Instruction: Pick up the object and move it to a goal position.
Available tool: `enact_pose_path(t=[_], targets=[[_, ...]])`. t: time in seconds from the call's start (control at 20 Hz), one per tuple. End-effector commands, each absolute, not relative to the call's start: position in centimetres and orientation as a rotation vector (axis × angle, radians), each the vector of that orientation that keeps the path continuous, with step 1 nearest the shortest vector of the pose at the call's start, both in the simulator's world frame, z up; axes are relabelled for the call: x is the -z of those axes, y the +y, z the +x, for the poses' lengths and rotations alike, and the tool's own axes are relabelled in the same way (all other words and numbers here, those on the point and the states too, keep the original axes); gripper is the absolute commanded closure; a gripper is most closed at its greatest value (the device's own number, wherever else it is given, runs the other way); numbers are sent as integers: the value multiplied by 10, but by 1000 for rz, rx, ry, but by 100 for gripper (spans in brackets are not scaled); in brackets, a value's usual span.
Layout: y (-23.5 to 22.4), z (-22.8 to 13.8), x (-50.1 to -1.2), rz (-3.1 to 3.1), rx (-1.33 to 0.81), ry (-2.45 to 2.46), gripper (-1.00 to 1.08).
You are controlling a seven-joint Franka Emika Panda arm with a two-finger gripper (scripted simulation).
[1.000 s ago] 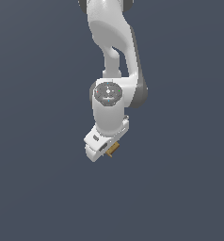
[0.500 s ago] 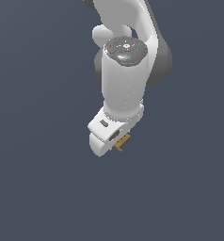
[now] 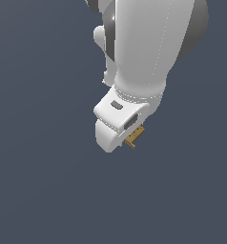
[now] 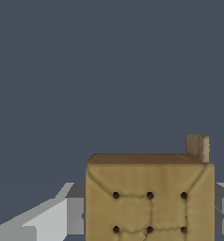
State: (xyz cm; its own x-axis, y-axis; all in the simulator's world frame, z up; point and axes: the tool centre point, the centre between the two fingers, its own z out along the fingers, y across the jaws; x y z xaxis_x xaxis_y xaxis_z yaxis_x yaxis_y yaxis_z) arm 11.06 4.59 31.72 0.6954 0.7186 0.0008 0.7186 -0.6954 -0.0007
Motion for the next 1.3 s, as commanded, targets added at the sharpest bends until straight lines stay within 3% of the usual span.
enact_pose_path(t=[0.0,0.6,1.25], targets=[[50,114,-332,-2892,0,-1225,108],[64,128,-379,-2892,0,-1224,108],[68,133,-393,-2893,0,-1224,108]])
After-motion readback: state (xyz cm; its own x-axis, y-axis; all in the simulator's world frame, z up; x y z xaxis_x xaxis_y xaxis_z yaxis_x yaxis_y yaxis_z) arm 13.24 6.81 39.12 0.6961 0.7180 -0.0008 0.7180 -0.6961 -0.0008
